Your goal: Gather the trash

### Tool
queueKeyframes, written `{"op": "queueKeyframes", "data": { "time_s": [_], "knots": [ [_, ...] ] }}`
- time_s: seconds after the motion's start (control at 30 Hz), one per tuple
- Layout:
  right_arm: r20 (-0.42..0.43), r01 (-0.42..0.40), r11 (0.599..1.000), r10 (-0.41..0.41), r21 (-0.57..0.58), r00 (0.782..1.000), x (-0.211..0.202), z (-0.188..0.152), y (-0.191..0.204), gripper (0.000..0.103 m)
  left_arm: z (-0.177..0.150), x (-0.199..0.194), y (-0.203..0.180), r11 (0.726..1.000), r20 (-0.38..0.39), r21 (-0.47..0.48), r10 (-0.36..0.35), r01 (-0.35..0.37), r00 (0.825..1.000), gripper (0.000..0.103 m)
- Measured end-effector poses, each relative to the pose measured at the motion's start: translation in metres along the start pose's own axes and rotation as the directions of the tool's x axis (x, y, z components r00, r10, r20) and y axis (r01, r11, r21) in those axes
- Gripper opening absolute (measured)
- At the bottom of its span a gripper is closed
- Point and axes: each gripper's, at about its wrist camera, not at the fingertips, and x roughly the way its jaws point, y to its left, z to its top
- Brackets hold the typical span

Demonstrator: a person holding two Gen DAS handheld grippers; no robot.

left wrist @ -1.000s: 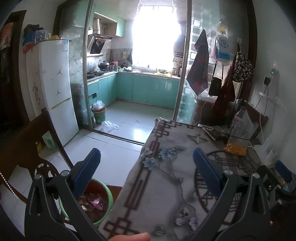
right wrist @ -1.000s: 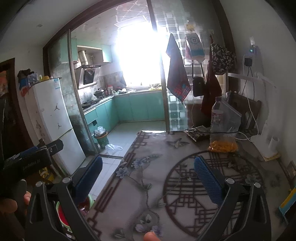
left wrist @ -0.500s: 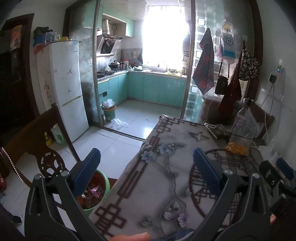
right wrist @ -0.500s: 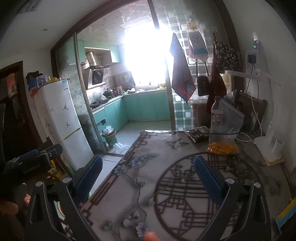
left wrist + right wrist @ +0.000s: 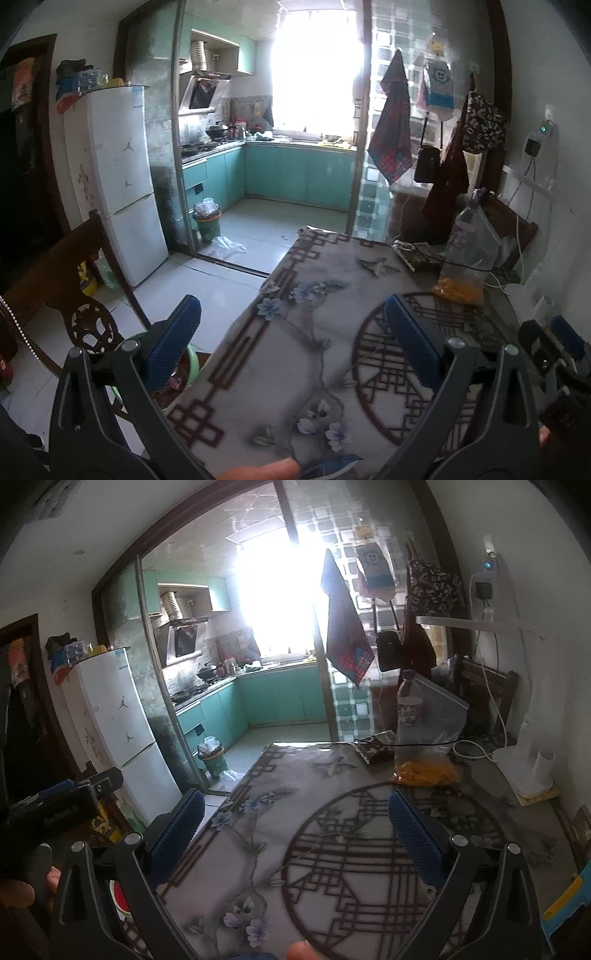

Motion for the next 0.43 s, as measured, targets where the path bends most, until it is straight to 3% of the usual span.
{"op": "queueKeyframes", "data": {
  "time_s": [0.17,0.27,0.33,0.43],
  "knots": [
    [-0.043,0.029,0.999,-0.028,0.023,0.999,0.011,-0.009,-0.025,0.096,-0.010,0.012,-0.027,0.997,-0.021,0.068,-0.033,0.034,0.999,0.098],
    [-0.121,0.095,0.994,-0.088,0.056,0.989,0.033,-0.029,-0.058,0.096,-0.035,0.053,-0.050,0.994,-0.118,0.079,-0.072,0.082,0.990,0.098],
    [-0.195,0.199,0.979,-0.188,0.038,0.963,0.057,-0.056,-0.094,0.096,-0.058,0.085,-0.064,0.989,-0.178,0.088,-0.105,0.122,0.978,0.098],
    [-0.269,0.303,0.953,-0.299,-0.026,0.916,0.089,-0.090,-0.141,0.096,-0.102,0.135,-0.087,0.987,-0.241,0.117,-0.076,0.107,0.968,0.098]
  ]
}}
